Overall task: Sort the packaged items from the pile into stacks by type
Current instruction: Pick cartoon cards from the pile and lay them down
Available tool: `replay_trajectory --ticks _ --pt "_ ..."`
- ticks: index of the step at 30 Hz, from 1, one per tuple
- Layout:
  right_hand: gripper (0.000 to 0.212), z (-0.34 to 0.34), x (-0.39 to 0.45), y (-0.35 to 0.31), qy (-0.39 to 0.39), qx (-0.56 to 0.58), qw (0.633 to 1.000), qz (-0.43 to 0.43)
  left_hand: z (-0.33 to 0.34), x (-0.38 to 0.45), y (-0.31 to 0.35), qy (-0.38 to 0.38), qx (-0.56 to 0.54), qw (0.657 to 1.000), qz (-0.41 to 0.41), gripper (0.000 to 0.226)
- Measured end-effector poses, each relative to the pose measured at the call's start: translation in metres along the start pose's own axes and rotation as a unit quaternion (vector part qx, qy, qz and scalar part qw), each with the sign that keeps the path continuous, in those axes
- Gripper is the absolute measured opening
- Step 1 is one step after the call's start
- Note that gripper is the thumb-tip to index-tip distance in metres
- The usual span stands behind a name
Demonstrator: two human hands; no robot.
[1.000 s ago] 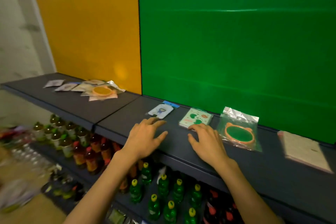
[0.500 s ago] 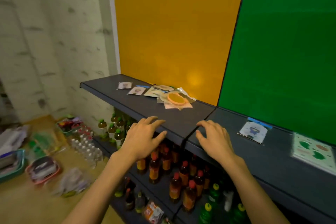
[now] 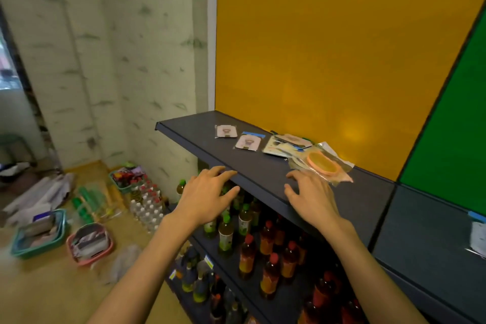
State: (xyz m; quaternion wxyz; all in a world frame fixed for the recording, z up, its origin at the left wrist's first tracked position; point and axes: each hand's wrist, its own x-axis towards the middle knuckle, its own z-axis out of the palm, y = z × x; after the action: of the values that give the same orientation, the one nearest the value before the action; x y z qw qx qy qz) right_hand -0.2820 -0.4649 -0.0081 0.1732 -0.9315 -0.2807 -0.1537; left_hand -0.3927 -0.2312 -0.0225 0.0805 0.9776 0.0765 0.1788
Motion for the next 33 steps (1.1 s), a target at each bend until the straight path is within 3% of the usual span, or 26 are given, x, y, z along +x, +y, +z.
replay_trajectory --ticks 14,25,33 --pt "0.04 0.09 0.211 -0.048 0.019 -0.05 0.998 0.022 0.001 0.196 -0.138 -0.002 0.075 0.997 0.017 0.054" --pt "0.042 0.132 0.256 -0.052 -0.03 -0.088 0.991 0.1 0.06 0.303 -0.162 -0.063 0.028 0.997 0.039 0.054" --pt "0.043 0.15 0.269 -0.068 -0.052 -0.104 0.979 0.166 0.102 0.343 -0.182 -0.105 -0.002 0.995 -0.004 0.065"
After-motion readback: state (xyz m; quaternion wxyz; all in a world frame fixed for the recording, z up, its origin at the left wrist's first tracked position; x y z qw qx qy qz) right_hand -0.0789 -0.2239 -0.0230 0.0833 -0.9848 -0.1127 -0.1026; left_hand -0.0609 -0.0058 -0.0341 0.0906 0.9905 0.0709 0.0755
